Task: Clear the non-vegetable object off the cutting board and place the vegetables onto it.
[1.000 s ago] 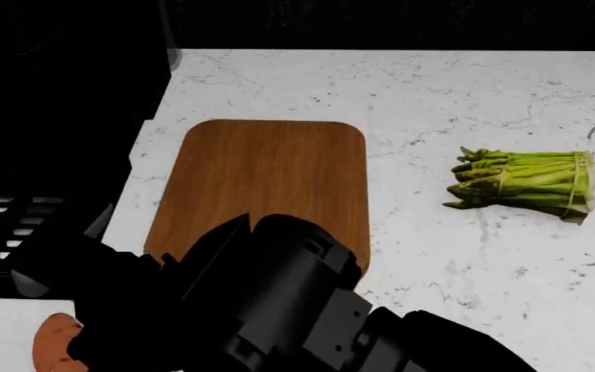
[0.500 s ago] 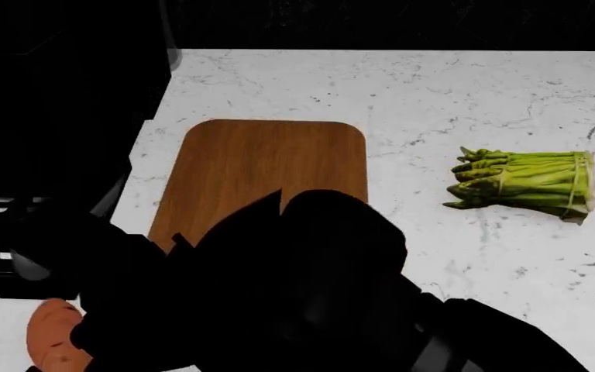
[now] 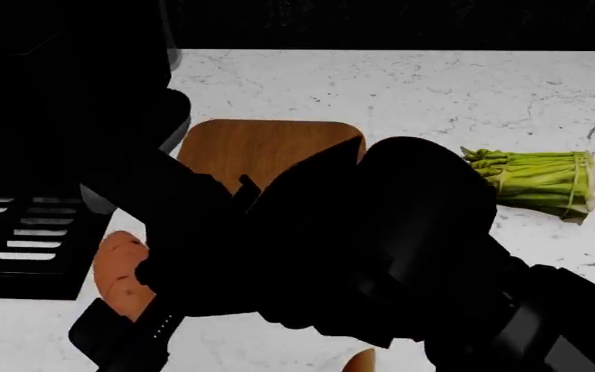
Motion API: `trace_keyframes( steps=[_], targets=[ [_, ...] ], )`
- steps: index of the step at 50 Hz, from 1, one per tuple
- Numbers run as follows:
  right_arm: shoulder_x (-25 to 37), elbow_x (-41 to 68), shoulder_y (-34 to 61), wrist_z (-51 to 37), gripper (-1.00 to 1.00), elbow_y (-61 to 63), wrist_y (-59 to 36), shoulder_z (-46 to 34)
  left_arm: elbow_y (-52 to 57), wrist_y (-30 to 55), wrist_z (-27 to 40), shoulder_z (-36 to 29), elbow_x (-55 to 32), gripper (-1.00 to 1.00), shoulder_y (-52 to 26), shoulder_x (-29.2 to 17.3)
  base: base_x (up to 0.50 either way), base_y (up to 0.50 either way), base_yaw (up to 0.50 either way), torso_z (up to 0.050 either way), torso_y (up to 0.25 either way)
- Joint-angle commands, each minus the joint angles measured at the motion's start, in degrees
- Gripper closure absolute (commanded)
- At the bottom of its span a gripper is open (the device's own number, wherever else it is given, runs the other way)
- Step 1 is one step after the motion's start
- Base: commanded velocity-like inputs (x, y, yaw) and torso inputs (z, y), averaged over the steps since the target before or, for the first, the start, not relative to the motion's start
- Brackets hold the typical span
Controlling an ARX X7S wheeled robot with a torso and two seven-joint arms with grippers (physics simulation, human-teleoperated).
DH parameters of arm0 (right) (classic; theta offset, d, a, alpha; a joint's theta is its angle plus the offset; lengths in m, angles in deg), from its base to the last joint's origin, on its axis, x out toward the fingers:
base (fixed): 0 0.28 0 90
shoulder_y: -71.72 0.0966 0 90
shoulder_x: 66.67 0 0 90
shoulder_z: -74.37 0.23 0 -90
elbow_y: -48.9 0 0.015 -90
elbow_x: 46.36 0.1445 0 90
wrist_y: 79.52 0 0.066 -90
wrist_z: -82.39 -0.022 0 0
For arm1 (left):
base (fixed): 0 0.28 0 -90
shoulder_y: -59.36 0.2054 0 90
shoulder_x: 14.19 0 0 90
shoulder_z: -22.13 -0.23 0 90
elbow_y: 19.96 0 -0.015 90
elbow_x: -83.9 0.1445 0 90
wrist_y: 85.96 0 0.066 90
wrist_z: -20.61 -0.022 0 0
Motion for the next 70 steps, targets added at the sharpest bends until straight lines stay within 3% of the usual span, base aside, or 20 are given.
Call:
trace_keyframes(
  steps=[1,8,9,10,26,38,49,50,59,70],
  targets=[
    [2.93,-7.79,3.21,4.73,1.00,-3.30,3.94,-4.09,0.10,0.39,0.72,-0.21,-0.78,-1.00,-0.53,0.10,0.00,0.00,0.00,0.000,0.000],
    [2.25,-12.72,5.52,8.47,1.00,-9.34,8.19,-6.50,0.04,0.47,1.03,-0.17,-1.25,-1.00,-0.73,-0.13,0.00,0.00,0.00,0.000,0.000],
    [-2.04,-19.67,7.51,15.02,1.00,-17.94,16.78,-10.07,-0.24,-0.02,0.78,-0.36,-1.12,-1.00,-0.69,-0.69,0.00,0.00,0.00,0.000,0.000],
    [-3.32,-20.90,8.18,16.58,1.00,-26.36,18.89,-10.56,-0.41,-0.23,0.76,-0.36,-1.06,-1.00,-0.57,-0.84,0.00,0.00,0.00,0.000,0.000],
    [-14.54,-28.94,10.17,26.45,1.00,-56.08,33.87,-14.48,-0.92,-1.07,1.24,-0.84,-1.51,-1.00,-0.33,-1.27,0.00,0.00,0.00,0.000,0.000],
    [-14.99,-13.50,9.57,23.70,1.00,-60.37,40.22,-29.27,-0.53,-1.29,1.65,-0.27,-2.12,-1.00,0.86,-1.76,0.00,0.00,0.00,0.000,0.000],
    [-14.99,-8.41,9.65,22.99,1.00,-61.24,41.46,-33.96,-0.35,-0.90,2.13,0.02,-2.85,-1.00,0.60,-2.14,0.00,0.00,0.00,0.000,0.000],
    [-14.99,-8.10,9.72,22.89,-1.00,-61.42,41.62,-34.02,-0.27,-0.91,2.17,0.11,-2.92,-1.00,0.75,-2.16,0.00,0.00,0.00,0.000,0.000],
    [-14.55,-7.48,11.50,22.59,-1.00,-60.67,41.70,-34.78,-0.47,-1.27,2.32,-0.27,-3.26,-1.00,0.62,-2.55,0.00,0.00,0.00,0.000,0.000],
    [2.32,0.10,14.60,7.71,-1.00,-28.61,30.81,-31.89,-1.73,-2.82,2.19,-0.85,-3.14,-1.00,0.42,-2.77,0.00,0.00,0.00,0.000,0.000]
  ],
)
